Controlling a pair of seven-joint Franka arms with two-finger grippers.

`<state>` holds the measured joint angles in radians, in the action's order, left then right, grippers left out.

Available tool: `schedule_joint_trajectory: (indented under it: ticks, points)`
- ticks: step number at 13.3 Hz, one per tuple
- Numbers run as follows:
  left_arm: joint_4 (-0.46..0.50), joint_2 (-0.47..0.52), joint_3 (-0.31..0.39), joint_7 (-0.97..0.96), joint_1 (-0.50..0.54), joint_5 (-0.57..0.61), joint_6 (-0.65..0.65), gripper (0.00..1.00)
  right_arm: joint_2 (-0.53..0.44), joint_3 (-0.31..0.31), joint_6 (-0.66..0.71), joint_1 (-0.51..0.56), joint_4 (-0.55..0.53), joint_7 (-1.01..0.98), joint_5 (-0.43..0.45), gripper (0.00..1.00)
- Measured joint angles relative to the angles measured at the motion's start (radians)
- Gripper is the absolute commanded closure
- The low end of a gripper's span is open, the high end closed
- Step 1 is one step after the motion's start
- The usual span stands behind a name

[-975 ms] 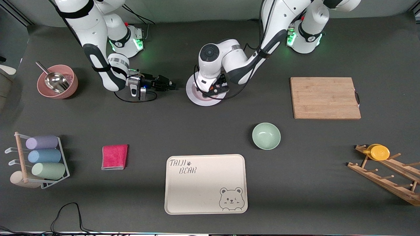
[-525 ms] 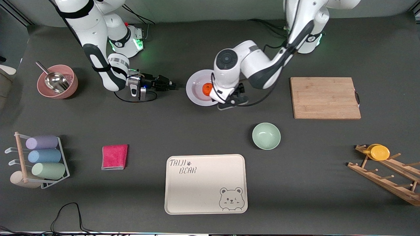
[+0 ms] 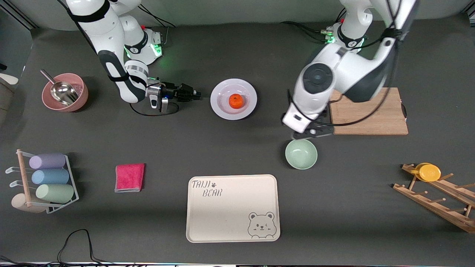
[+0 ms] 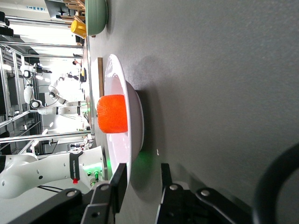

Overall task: Place orange and plate with both arms
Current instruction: 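Raise the left gripper and withdraw it toward its base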

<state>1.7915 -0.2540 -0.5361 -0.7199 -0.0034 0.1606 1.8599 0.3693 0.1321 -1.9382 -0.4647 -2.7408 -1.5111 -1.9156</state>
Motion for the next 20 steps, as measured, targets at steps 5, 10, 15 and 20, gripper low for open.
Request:
schedule_joint_trajectory:
  ticks: [5, 10, 15, 20]
  points:
    - [-0.011, 0.114, 0.005, 0.271, 0.218, -0.079, -0.114, 0.00, 0.008, -0.001, 0.000, -0.065, 0.020, -0.005, -0.074, 0.64]
    - [-0.077, 0.168, 0.009, 0.494, 0.414, -0.116, -0.246, 0.00, 0.036, -0.002, -0.001, -0.150, 0.050, -0.007, -0.181, 0.64]
    - [-0.109, 0.180, 0.177, 0.601, 0.349, -0.118, -0.300, 0.00, 0.054, -0.006, -0.002, -0.163, 0.069, -0.008, -0.197, 0.64]
    - [-0.123, 0.203, 0.635, 0.606, -0.083, -0.125, -0.313, 0.00, 0.066, -0.082, -0.004, -0.167, 0.086, -0.020, -0.296, 0.75]
